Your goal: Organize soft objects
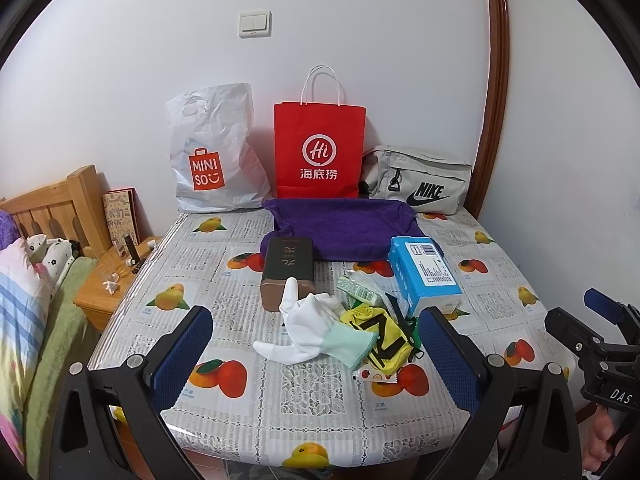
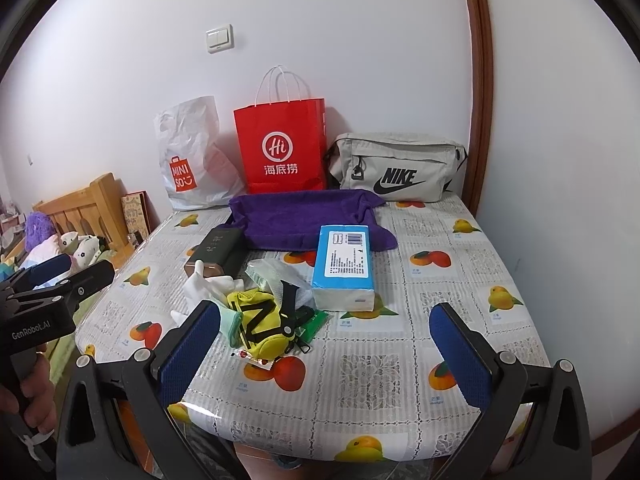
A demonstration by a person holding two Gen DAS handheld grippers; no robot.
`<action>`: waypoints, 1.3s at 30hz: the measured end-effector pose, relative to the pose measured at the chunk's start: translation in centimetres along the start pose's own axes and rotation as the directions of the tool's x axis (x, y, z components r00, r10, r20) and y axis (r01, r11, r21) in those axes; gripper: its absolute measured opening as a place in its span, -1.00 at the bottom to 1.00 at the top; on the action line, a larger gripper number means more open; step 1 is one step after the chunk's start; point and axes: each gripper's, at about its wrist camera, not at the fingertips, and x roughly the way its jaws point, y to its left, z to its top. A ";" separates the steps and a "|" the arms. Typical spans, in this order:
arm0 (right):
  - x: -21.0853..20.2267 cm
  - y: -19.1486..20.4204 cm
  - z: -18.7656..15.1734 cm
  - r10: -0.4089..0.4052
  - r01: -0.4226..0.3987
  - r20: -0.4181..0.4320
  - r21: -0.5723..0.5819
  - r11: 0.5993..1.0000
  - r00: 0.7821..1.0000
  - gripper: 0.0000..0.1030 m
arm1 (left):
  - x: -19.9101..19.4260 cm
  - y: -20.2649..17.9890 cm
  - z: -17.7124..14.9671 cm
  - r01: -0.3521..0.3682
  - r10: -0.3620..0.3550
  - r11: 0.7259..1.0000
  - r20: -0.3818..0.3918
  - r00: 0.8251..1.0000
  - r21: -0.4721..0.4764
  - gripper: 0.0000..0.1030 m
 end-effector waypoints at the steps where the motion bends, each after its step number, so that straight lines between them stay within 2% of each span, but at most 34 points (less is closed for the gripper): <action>1: 0.0 0.0 0.0 0.000 0.000 0.000 -0.001 1.000 1.000 1.00 | 0.1 0.0 0.0 0.000 0.000 1.000 0.001 1.000 0.001 1.00; 39: -0.2 0.6 -0.4 0.005 -0.005 0.005 -0.010 1.000 1.000 1.00 | 0.0 0.0 -0.1 0.001 -0.001 1.000 0.003 1.000 0.002 1.00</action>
